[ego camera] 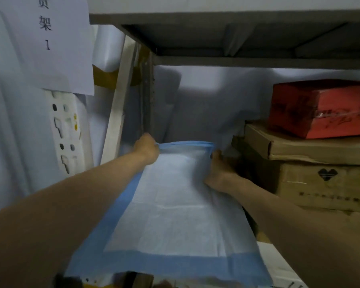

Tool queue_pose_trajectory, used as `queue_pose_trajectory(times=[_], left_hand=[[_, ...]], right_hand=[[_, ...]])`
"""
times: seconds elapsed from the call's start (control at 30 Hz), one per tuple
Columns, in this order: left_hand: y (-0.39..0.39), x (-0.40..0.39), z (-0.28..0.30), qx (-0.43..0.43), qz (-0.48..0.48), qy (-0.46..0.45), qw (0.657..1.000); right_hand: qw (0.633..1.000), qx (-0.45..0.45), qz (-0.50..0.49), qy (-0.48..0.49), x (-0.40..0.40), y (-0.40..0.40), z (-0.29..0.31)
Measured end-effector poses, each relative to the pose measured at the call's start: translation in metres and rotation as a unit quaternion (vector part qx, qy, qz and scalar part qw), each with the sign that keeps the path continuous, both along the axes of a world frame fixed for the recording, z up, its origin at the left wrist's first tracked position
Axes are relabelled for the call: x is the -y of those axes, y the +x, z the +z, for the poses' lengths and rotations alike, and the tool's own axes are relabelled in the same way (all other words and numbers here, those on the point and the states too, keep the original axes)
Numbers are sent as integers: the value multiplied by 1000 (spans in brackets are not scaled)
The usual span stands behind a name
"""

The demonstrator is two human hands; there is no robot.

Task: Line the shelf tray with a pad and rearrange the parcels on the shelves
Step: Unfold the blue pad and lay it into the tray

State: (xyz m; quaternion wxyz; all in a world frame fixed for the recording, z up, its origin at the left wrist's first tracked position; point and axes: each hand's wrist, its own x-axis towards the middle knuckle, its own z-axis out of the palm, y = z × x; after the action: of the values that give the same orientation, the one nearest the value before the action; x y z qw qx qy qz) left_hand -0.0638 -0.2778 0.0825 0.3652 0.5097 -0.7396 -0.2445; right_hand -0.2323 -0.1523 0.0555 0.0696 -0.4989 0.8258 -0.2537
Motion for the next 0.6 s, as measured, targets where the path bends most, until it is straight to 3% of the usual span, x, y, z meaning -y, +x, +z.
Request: queue_pose_trajectory(times=[0.33,0.47,0.6], left_hand=[[-42,42,-23,15,-52,40,998],[-42,41,-33,140,-38,44,988],[-32,25,-27,343,-19,47,938]], right_hand=[[997,-50,-36,54,51,-17,-17],[991,-77,-22,111,53,-14,-17],[981,-176,3,88,36,-2,-8]])
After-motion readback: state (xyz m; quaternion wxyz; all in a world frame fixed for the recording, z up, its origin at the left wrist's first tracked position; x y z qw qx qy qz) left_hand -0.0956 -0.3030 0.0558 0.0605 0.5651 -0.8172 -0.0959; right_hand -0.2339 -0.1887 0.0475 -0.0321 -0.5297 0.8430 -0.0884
